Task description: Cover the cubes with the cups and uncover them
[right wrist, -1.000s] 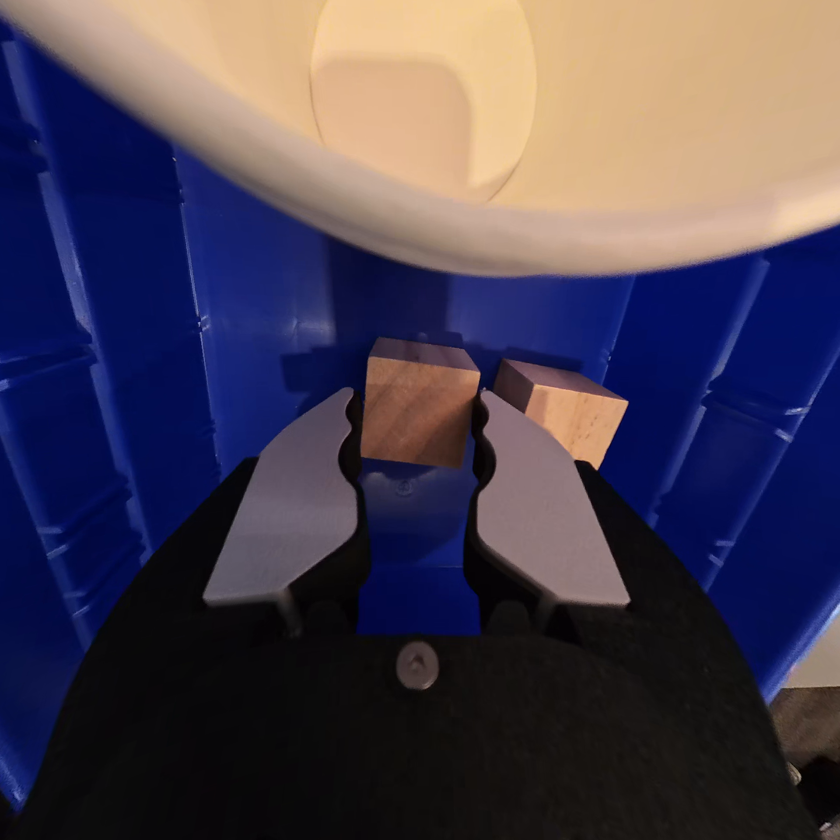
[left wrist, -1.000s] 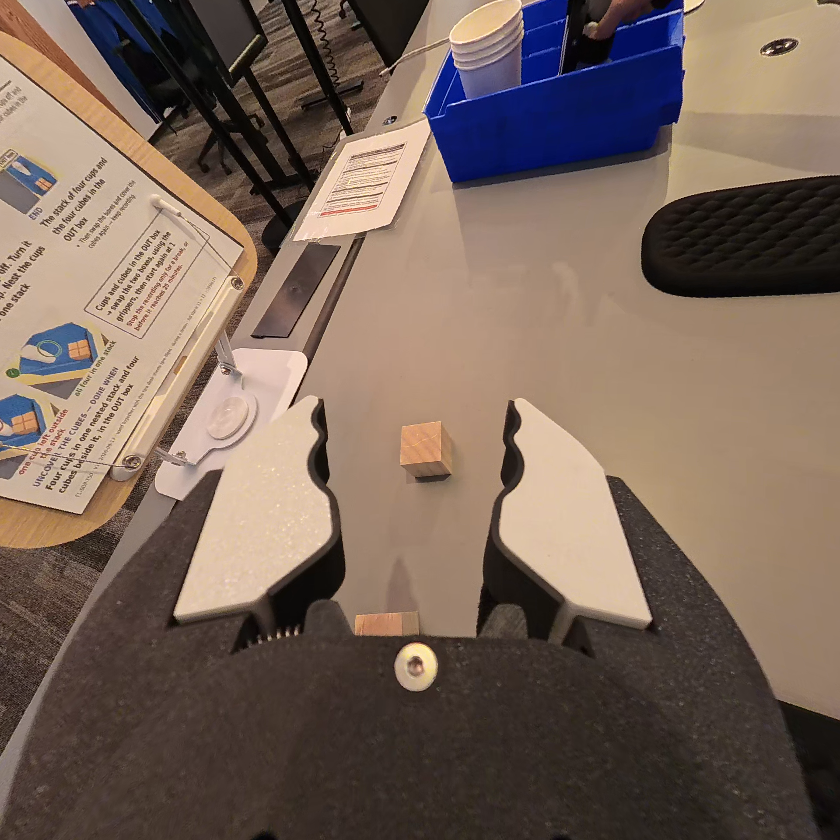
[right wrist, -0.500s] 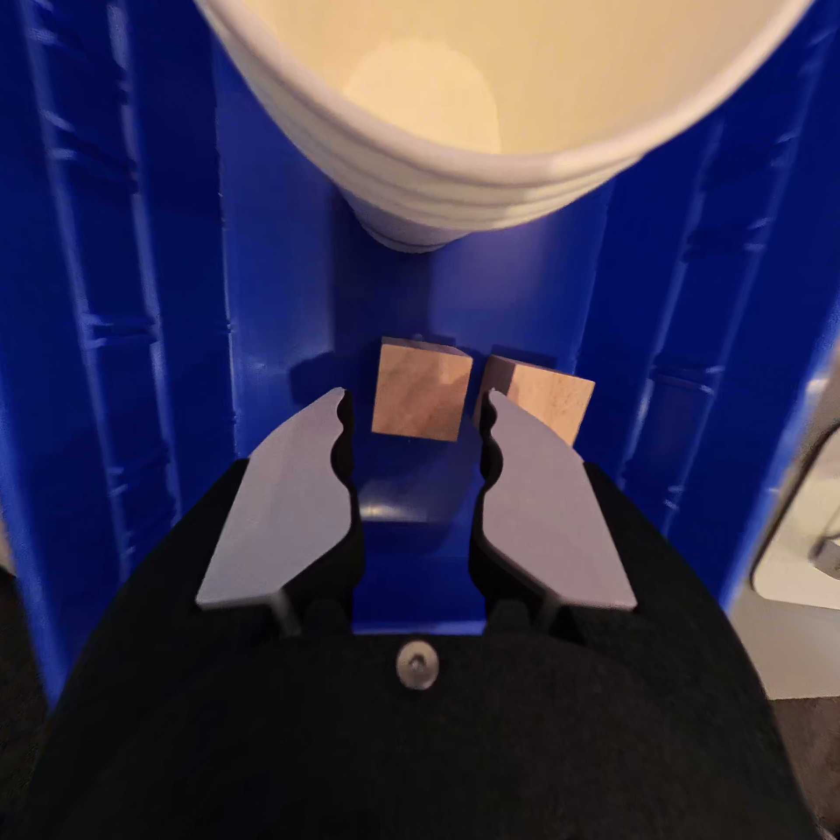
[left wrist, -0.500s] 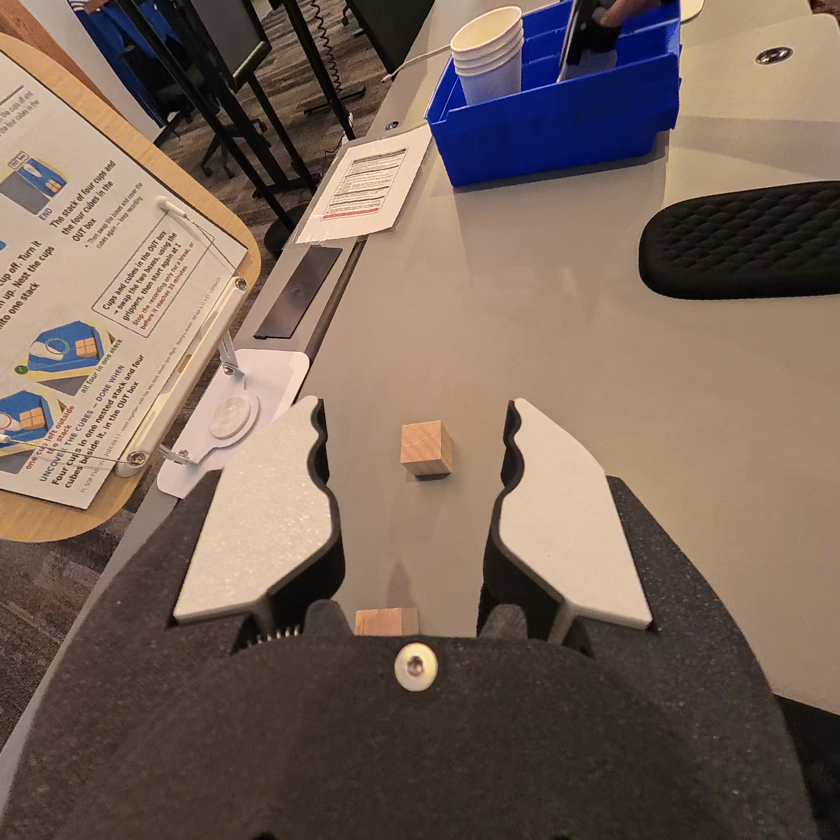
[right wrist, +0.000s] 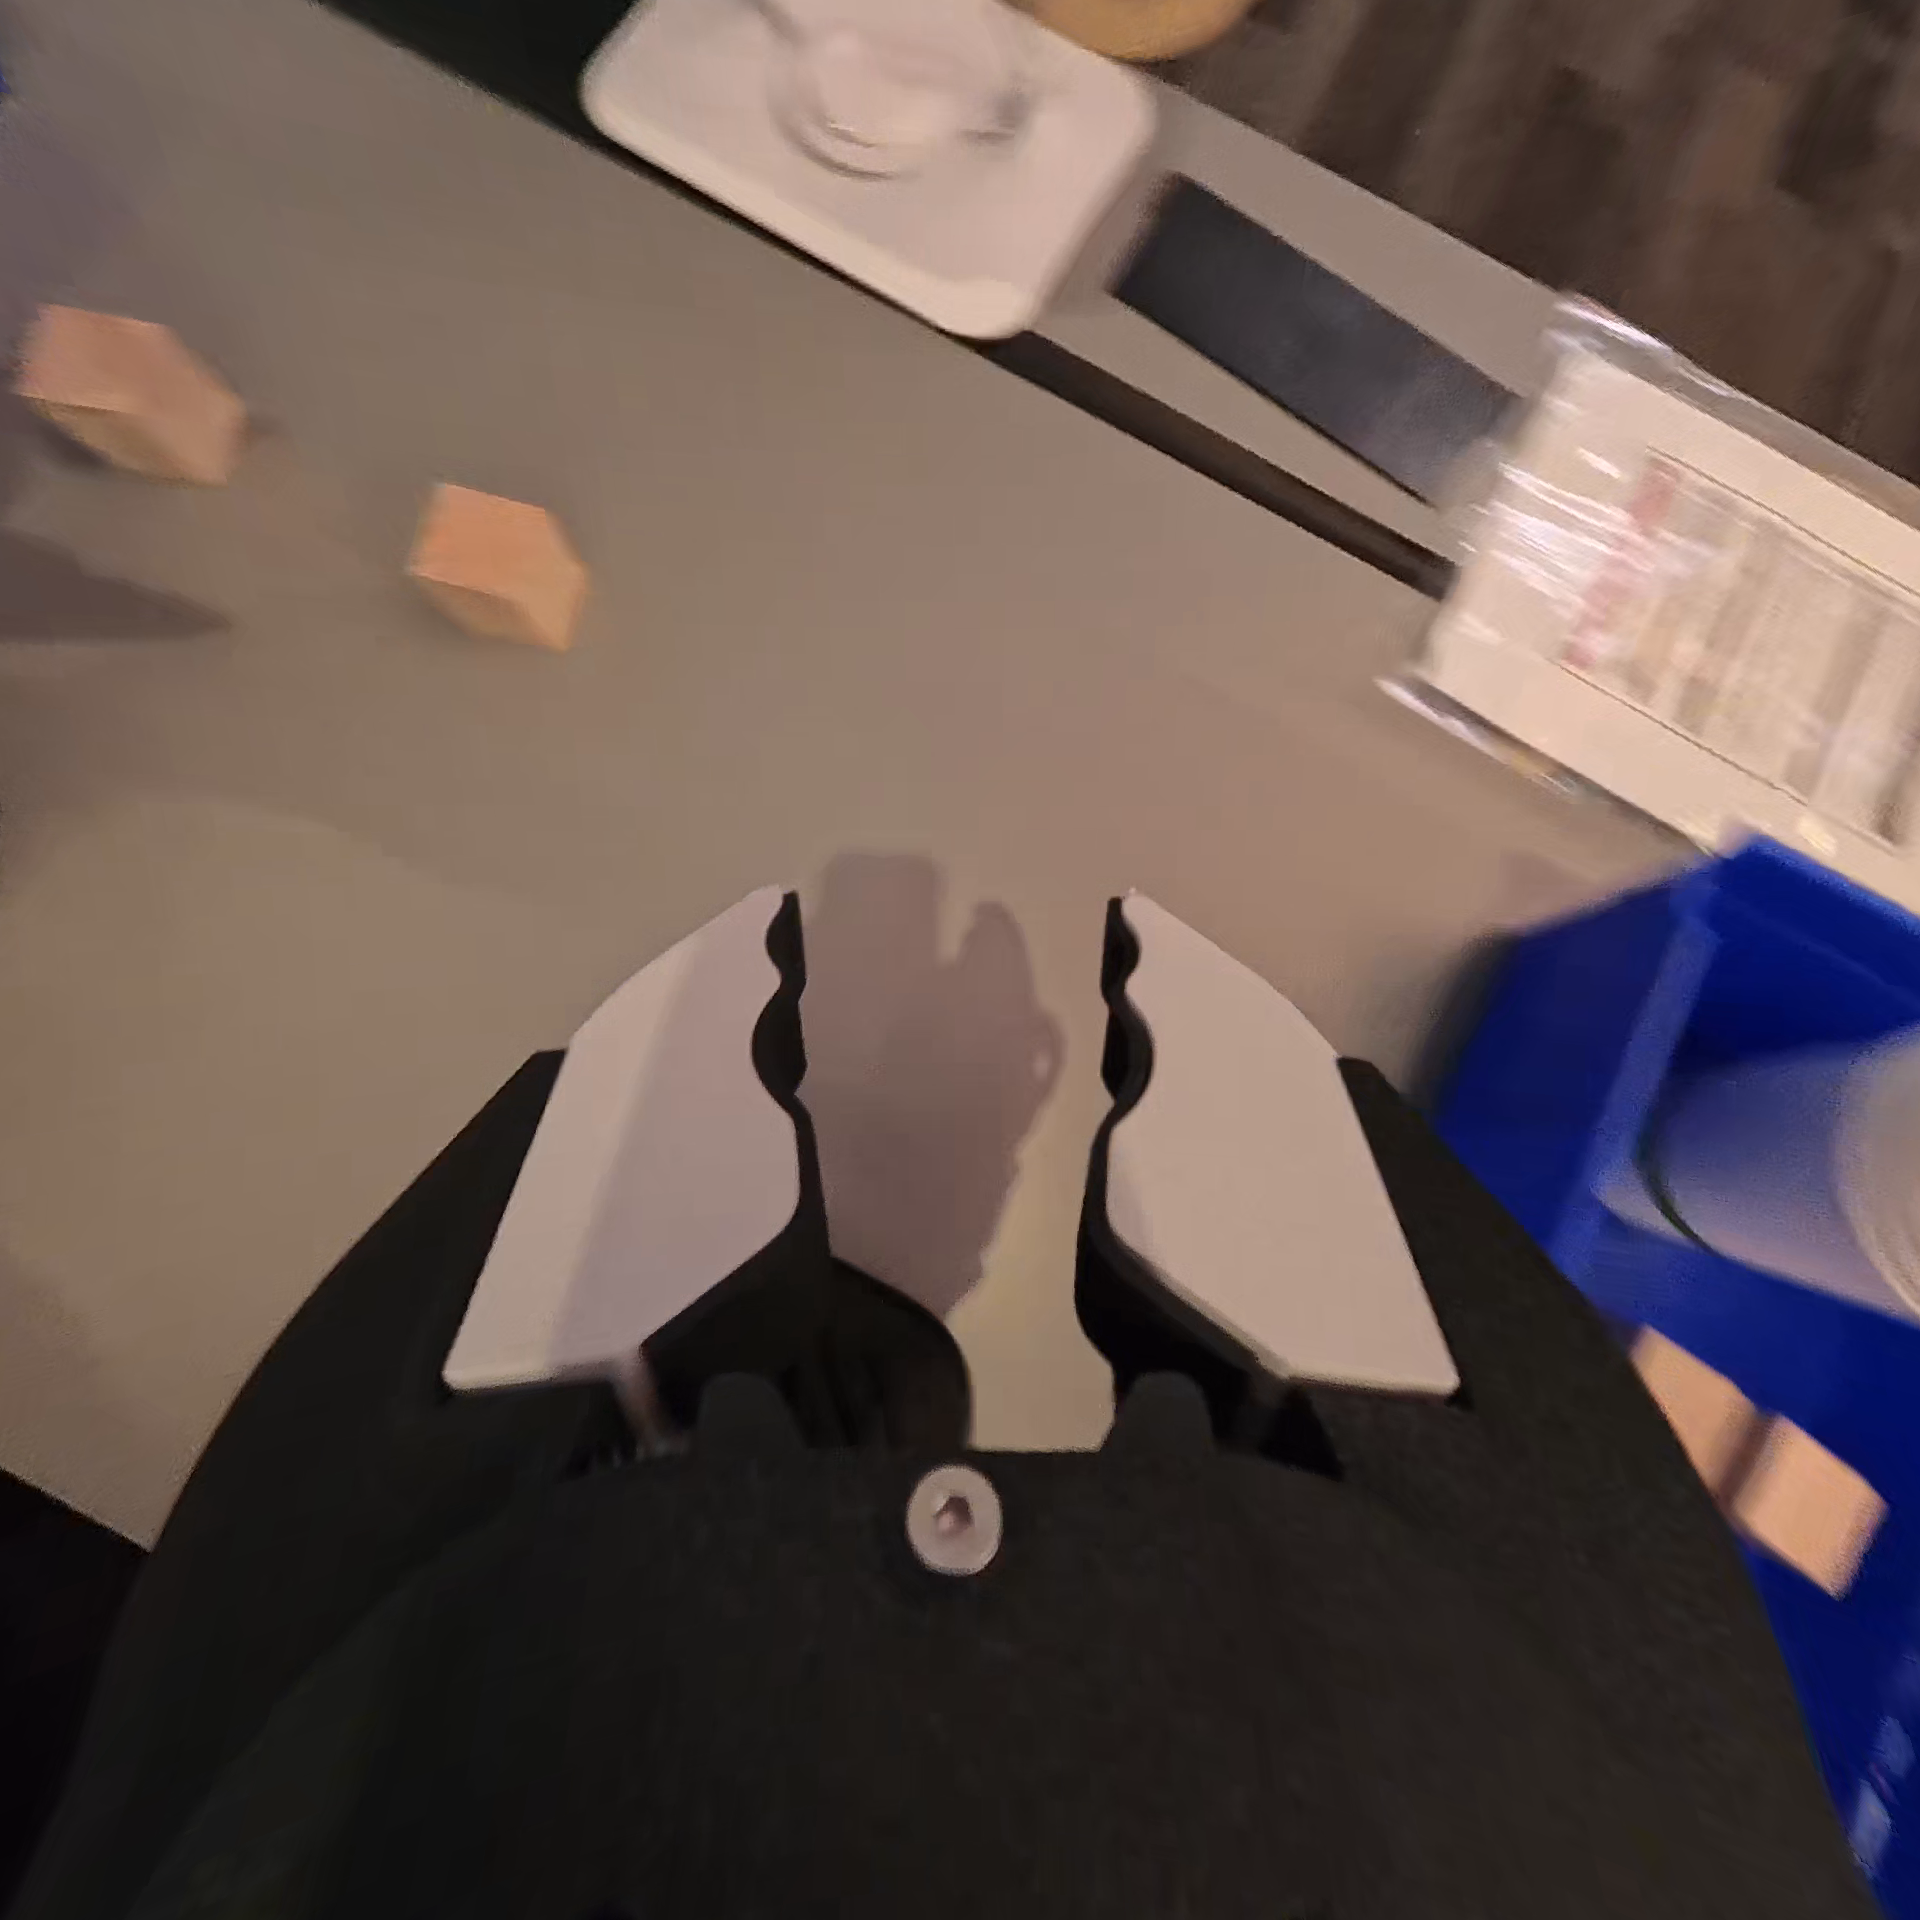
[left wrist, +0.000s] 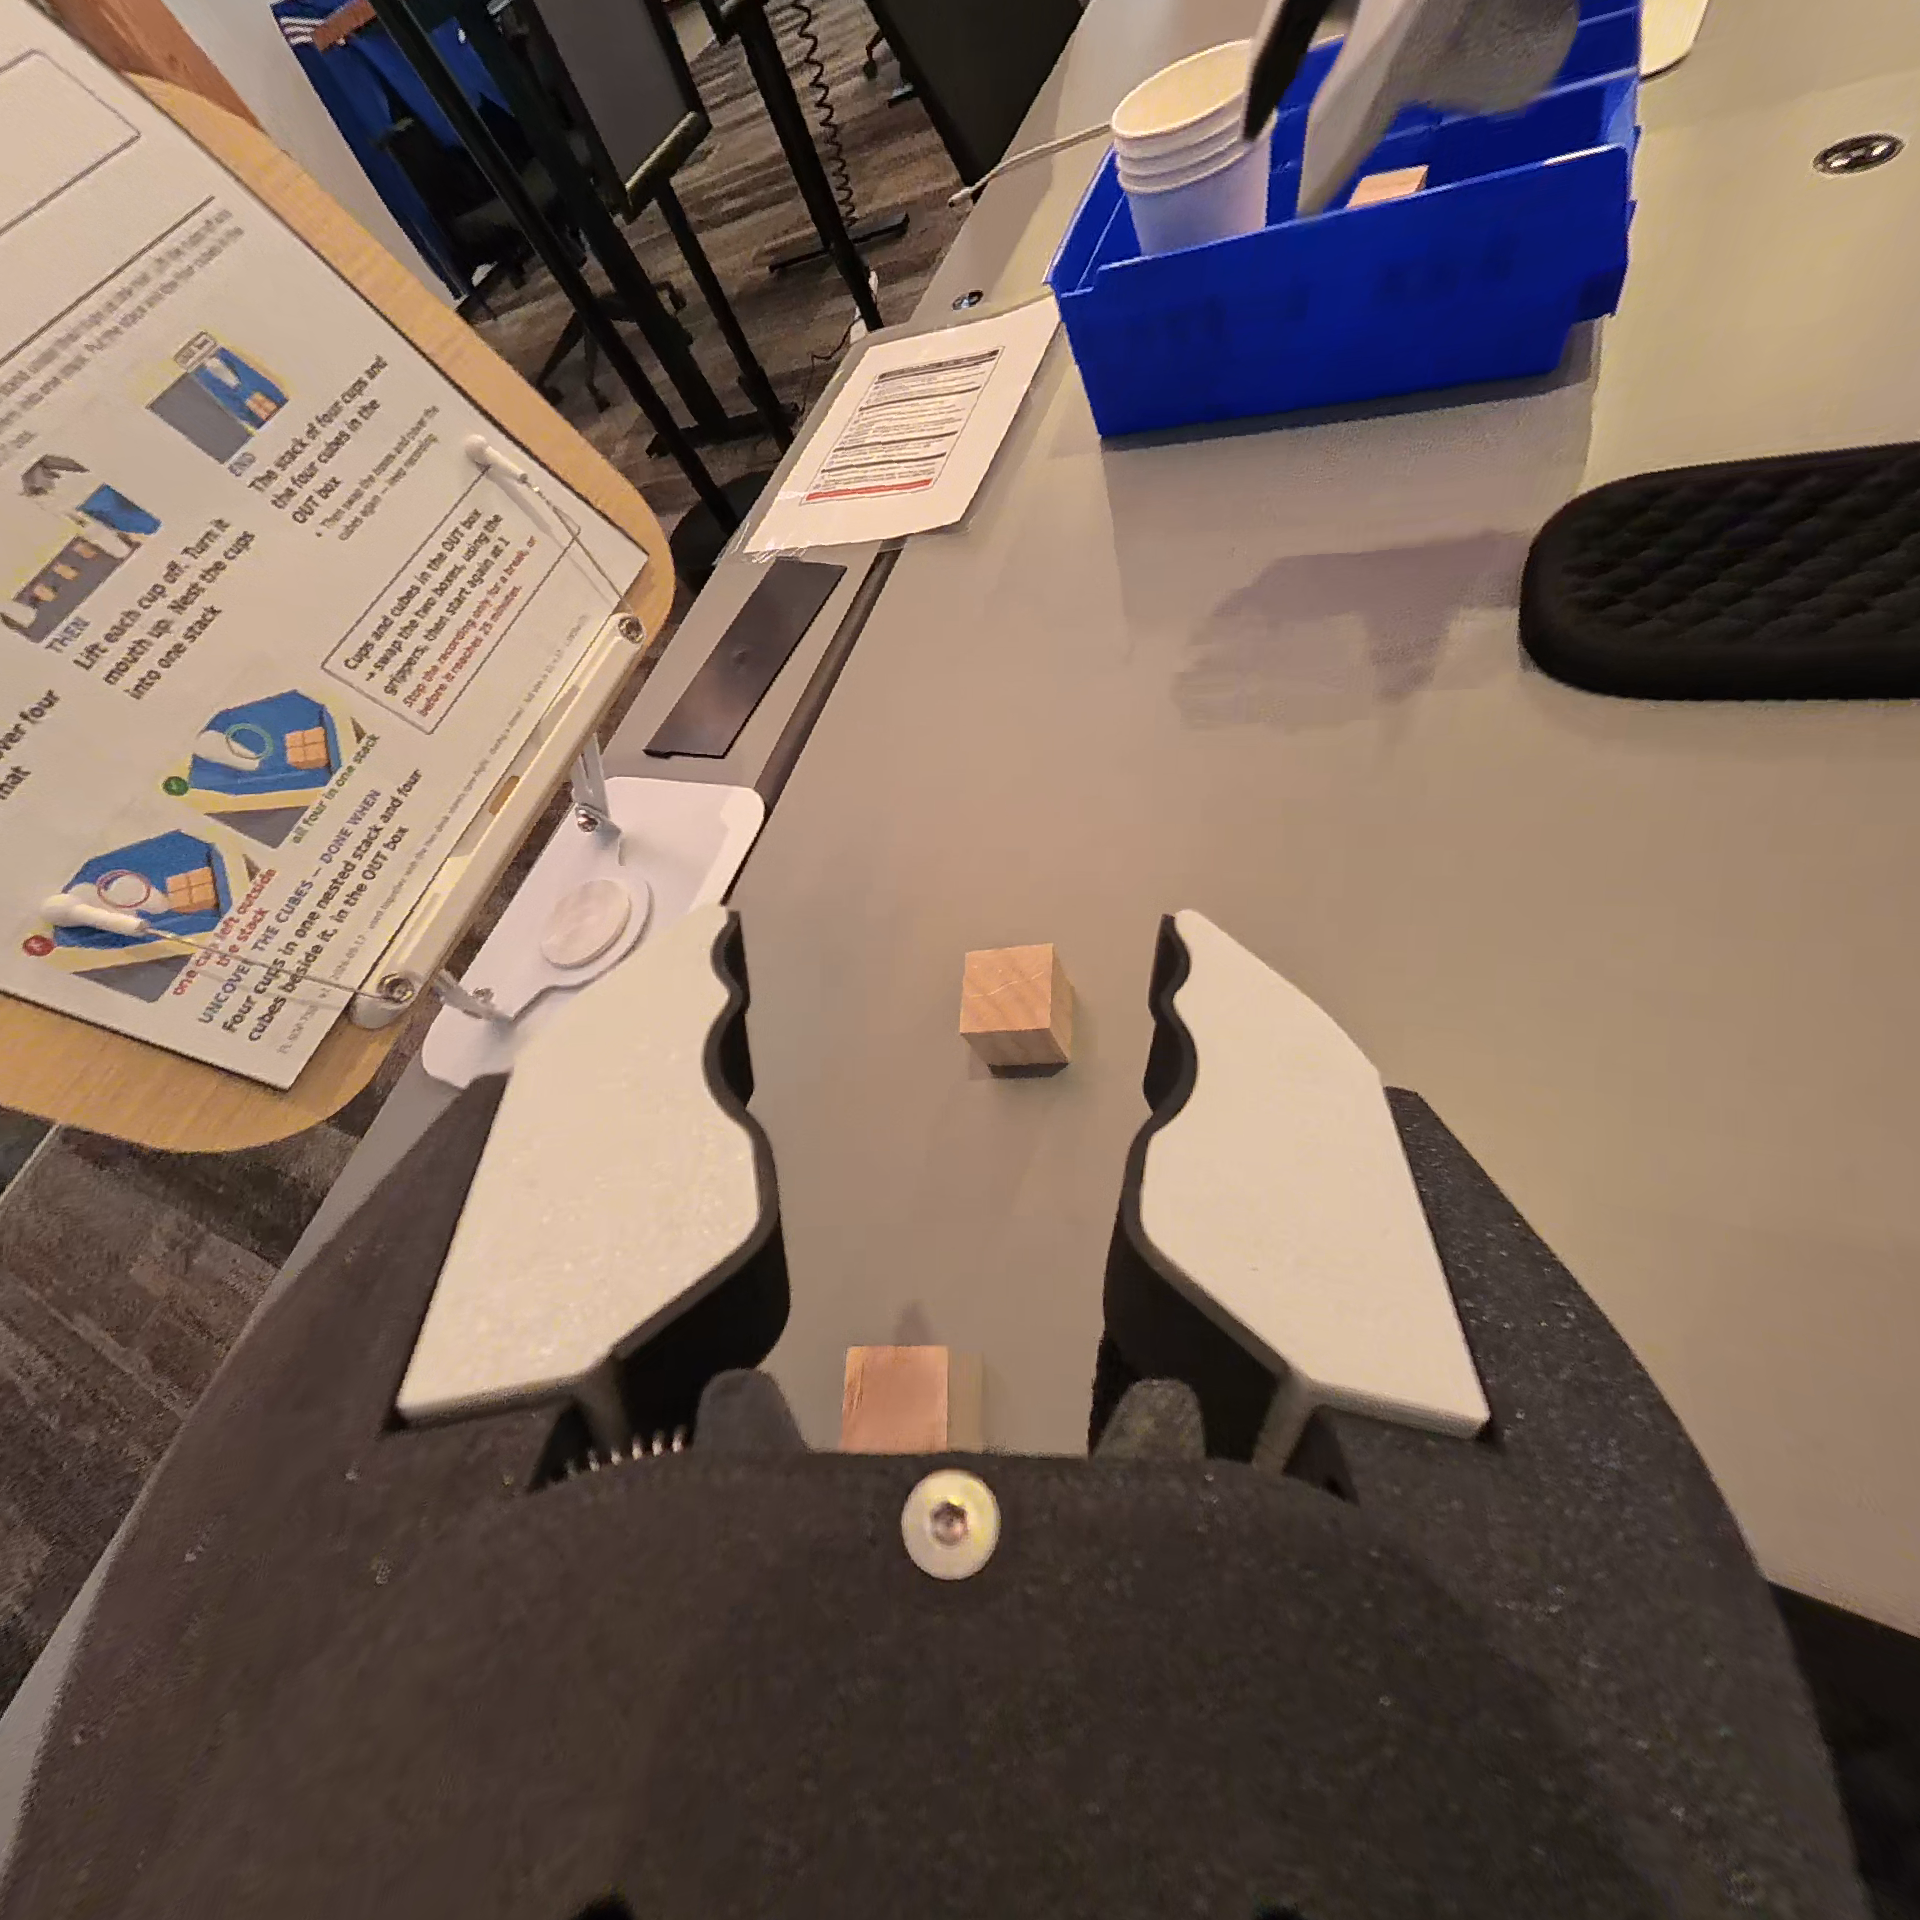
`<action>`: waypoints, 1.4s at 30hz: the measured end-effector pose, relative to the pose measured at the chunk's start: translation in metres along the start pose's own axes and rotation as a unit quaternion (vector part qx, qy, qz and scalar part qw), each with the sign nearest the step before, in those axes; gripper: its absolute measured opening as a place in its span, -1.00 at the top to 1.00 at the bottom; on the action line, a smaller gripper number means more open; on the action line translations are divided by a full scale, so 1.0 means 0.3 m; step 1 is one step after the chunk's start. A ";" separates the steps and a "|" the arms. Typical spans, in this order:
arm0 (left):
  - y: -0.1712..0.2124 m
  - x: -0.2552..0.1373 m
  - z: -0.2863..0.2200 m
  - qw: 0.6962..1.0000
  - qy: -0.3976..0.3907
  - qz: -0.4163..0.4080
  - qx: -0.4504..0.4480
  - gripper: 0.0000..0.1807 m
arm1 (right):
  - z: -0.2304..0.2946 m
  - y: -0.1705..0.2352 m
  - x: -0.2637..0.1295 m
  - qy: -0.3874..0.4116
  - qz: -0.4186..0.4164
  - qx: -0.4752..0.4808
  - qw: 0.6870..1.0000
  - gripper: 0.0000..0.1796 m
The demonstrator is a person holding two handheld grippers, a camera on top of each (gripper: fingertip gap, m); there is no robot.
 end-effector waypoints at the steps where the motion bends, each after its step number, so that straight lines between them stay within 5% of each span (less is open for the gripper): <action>1: 0.004 -0.008 0.008 1.000 -0.005 0.000 -0.003 0.18 | 0.077 -0.039 0.055 -0.016 0.000 -0.014 1.000 0.39; 7: 0.026 -0.055 0.063 0.999 -0.034 -0.011 -0.022 0.19 | 0.436 -0.178 0.402 -0.097 0.047 -0.046 0.993 0.40; 11: 0.033 -0.075 0.082 0.999 -0.037 -0.022 -0.032 0.19 | 0.539 -0.213 0.563 -0.067 0.074 -0.049 0.994 0.37; 15: 0.023 -0.097 0.087 0.998 -0.035 -0.040 -0.038 0.19 | 0.529 -0.199 0.666 -0.005 0.114 -0.035 0.993 0.21; 24: 0.008 -0.127 0.078 0.997 -0.027 -0.061 -0.035 0.20 | 0.562 -0.137 0.785 -0.012 0.180 -0.010 0.983 0.23; 28: 0.004 -0.140 0.078 0.997 -0.027 -0.068 -0.036 0.20 | 0.571 -0.126 0.799 -0.032 0.181 -0.013 0.983 0.45; 35: 0.003 -0.145 0.077 0.996 -0.025 -0.072 -0.038 0.20 | 0.552 -0.125 0.738 -0.068 0.162 -0.017 0.984 0.46; 42: 0.007 -0.121 0.067 0.998 -0.019 -0.059 -0.033 0.20 | 0.399 -0.149 0.385 -0.100 0.063 -0.008 0.993 0.46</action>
Point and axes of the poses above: each gripper's, where its closed fingertips meet, x out along the fingers, y out of its underside, z = x × y across the jaws, the point moved 2 cm from there along -x, back along the fingers, and after that the axes turned 5 degrees about -x, right-handed, at the moved point
